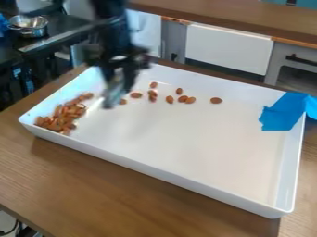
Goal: Sweep into pile
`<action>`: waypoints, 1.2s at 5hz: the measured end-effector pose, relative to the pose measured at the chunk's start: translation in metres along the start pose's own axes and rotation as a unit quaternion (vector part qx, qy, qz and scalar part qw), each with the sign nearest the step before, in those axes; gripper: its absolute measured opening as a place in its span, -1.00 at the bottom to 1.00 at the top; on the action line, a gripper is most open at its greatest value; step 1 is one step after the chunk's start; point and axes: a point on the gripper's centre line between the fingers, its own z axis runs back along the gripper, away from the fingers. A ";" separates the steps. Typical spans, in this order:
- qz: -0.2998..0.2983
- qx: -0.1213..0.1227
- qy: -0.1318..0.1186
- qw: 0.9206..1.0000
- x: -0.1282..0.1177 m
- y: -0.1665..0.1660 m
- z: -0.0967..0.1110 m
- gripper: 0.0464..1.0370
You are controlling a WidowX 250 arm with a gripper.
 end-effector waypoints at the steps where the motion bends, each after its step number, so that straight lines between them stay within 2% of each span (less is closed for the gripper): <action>1: 0.003 -0.006 0.003 1.000 0.006 -0.045 0.002 -0.33; 2: -0.028 0.001 0.002 1.000 0.004 -0.098 -0.018 -0.33; 3: -0.034 0.014 -0.002 0.999 0.010 -0.126 -0.038 -0.33; 5: -0.028 0.036 0.001 0.999 0.030 -0.144 -0.073 -0.33; 6: -0.026 0.038 0.003 0.999 0.033 -0.146 -0.079 -0.33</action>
